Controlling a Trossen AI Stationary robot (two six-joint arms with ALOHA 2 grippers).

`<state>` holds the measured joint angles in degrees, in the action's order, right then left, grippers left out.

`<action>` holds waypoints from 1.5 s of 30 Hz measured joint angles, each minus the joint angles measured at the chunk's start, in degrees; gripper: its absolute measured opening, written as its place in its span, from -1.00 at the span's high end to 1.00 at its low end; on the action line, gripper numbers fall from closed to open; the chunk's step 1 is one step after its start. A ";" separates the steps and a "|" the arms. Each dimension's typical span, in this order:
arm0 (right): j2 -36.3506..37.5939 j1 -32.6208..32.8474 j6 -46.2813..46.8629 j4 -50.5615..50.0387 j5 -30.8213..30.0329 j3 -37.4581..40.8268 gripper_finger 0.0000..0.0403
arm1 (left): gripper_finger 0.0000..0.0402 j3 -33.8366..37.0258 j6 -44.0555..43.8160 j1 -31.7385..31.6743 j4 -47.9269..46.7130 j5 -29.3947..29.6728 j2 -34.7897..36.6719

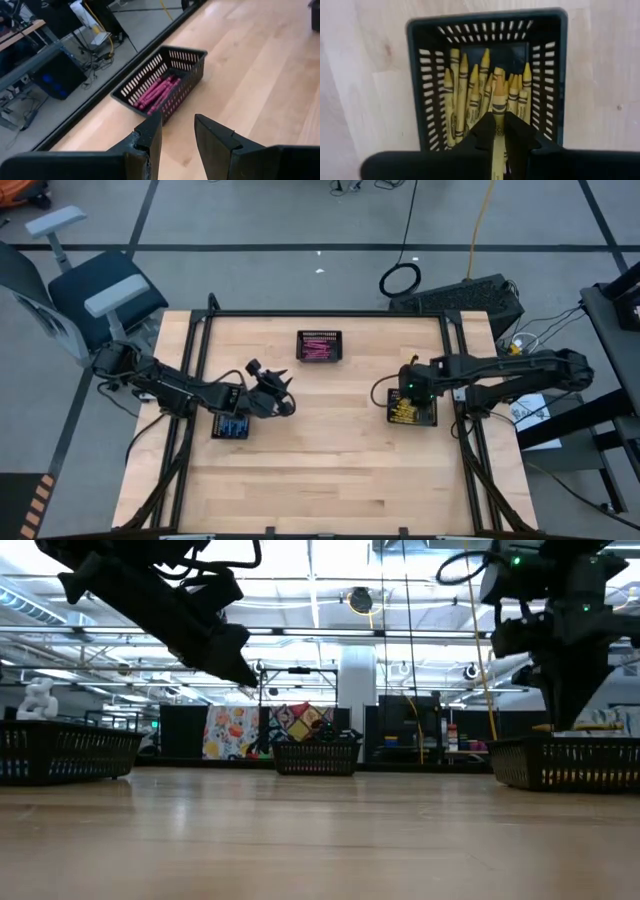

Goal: Sort crayons
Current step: Put the yellow crayon into the bottom right black bin, then return to Home Position

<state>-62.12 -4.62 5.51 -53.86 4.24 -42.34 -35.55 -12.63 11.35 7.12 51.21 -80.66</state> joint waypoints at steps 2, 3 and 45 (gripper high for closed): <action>-1.23 0.00 -0.38 0.13 0.46 0.03 0.85 | 0.41 0.00 0.01 -0.10 0.99 -0.01 0.00; -1.75 -0.02 -1.37 0.13 2.19 -0.03 0.80 | 0.41 0.00 -0.01 -0.08 1.30 -0.02 0.00; 31.43 -12.52 0.17 62.99 21.12 26.55 1.00 | 0.75 -0.15 16.03 -23.60 -4.52 -41.68 26.65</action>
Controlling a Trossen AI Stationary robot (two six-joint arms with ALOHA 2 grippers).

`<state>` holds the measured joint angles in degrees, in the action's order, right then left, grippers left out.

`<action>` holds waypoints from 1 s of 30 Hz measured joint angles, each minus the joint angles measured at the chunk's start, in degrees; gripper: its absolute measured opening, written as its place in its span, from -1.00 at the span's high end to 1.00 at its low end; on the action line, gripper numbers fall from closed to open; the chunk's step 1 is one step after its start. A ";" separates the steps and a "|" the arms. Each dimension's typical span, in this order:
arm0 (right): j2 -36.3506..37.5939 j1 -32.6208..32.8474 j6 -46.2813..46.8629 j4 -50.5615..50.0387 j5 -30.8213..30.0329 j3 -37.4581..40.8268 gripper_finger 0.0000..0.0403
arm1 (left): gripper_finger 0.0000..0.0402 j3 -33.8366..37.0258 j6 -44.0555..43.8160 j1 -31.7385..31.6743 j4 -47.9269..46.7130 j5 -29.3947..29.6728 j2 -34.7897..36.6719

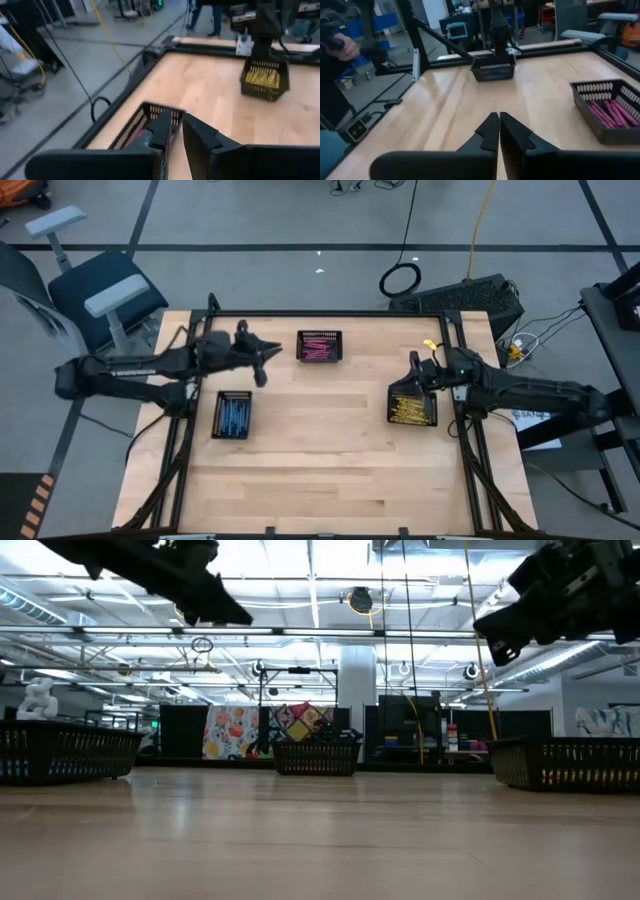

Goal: Sort crayons
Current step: Return to Home Position

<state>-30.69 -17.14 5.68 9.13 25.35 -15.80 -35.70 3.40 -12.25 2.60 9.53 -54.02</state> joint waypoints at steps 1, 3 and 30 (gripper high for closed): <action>0.41 -1.01 -0.15 -0.97 1.02 -0.11 1.00 | 0.76 0.00 -0.07 -1.58 -1.76 -1.69 1.00; 1.77 -2.77 -0.28 -2.00 3.66 -0.12 1.00 | 0.78 0.24 -0.49 -3.32 -6.15 -5.20 3.47; 17.29 -12.16 10.01 8.03 19.90 12.90 1.00 | 0.82 23.66 -9.29 -3.48 -13.92 -11.31 53.84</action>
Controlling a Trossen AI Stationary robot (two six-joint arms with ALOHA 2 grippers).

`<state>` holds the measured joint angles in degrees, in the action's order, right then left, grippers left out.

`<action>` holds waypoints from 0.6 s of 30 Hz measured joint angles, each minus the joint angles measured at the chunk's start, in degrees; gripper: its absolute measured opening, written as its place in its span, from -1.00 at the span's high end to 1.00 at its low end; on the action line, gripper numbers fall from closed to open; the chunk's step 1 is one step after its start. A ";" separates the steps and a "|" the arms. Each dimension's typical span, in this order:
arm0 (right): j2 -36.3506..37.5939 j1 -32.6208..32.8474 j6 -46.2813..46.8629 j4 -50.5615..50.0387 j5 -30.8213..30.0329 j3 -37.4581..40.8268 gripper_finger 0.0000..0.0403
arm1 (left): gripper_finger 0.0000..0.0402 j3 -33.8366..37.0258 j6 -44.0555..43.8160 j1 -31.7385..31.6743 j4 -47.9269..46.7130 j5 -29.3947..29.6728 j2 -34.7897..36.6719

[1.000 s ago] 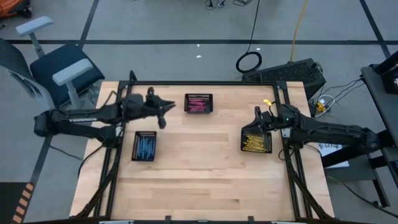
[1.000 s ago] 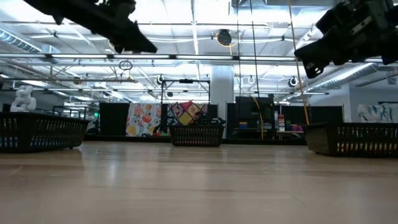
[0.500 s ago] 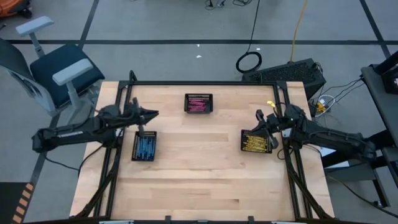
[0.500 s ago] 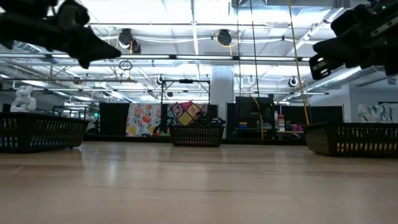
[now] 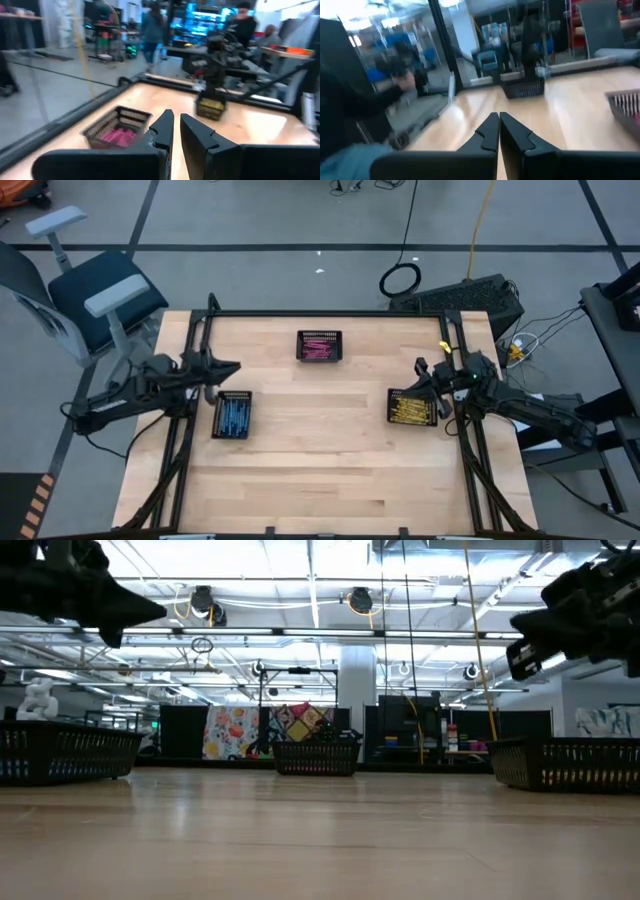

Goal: Sort crayons
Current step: Return to Home Position

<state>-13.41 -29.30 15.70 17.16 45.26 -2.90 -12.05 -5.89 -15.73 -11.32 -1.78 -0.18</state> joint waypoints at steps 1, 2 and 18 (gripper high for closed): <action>0.04 0.02 1.12 1.29 0.00 0.63 1.00 | 0.82 0.76 -0.27 0.01 0.88 -1.29 0.16; 0.24 0.00 1.89 2.73 0.01 1.15 1.00 | 0.82 1.43 -0.27 0.09 2.13 -2.75 0.13; 13.15 1.47 -0.09 -7.50 -13.87 1.93 1.00 | 0.82 10.41 -2.71 0.15 20.49 -10.23 0.15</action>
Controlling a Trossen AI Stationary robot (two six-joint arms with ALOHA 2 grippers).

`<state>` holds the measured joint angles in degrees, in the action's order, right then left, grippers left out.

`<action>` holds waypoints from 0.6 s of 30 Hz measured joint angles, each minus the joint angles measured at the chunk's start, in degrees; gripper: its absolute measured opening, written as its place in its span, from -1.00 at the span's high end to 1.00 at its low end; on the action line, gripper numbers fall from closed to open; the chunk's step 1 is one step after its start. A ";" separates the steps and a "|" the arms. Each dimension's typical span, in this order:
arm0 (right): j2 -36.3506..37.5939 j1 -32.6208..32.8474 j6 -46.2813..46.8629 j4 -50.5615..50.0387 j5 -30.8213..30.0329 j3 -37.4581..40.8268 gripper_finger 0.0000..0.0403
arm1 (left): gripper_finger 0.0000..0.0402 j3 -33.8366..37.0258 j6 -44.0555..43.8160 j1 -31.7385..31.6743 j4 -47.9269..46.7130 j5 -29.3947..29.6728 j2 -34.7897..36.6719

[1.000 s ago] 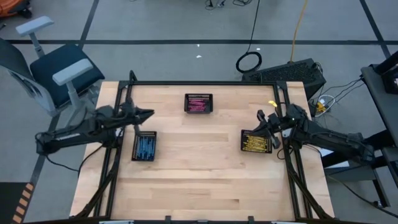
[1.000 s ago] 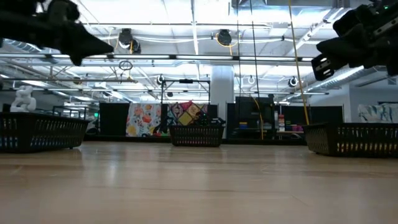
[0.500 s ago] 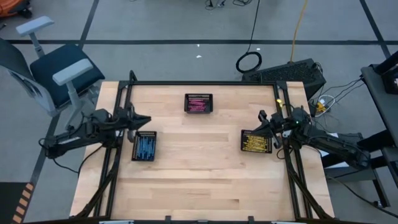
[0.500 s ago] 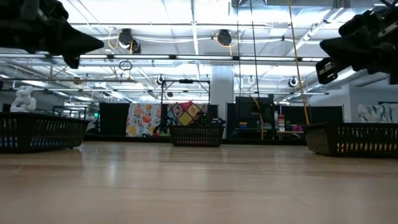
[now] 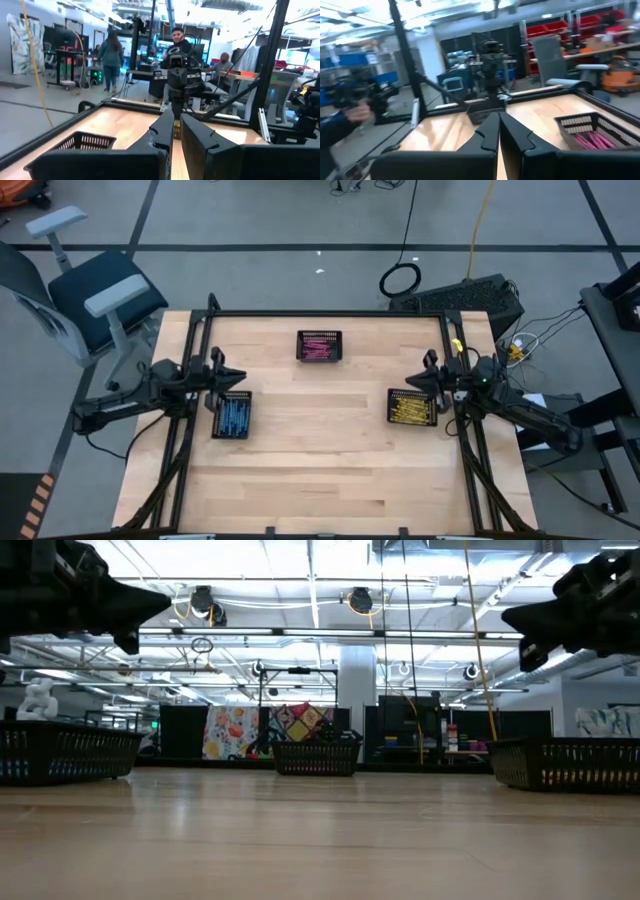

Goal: Sort crayons
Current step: Return to Home Position

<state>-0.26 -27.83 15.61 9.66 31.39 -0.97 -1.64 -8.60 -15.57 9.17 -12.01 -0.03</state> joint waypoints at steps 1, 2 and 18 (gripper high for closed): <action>0.05 0.74 0.35 -0.08 -1.79 0.00 1.00 | 0.82 0.34 0.15 0.02 0.72 -0.04 0.00; 0.19 1.59 0.95 -0.03 -4.32 0.00 1.00 | 0.82 0.51 0.41 0.07 1.12 -0.02 0.00; -0.17 14.74 2.29 -7.16 -23.93 0.07 1.00 | 0.82 1.25 1.40 3.45 2.30 1.21 0.00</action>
<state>-0.43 -13.09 17.90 2.50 7.46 -0.91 -0.39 -7.20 -12.13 11.47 -10.80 -0.03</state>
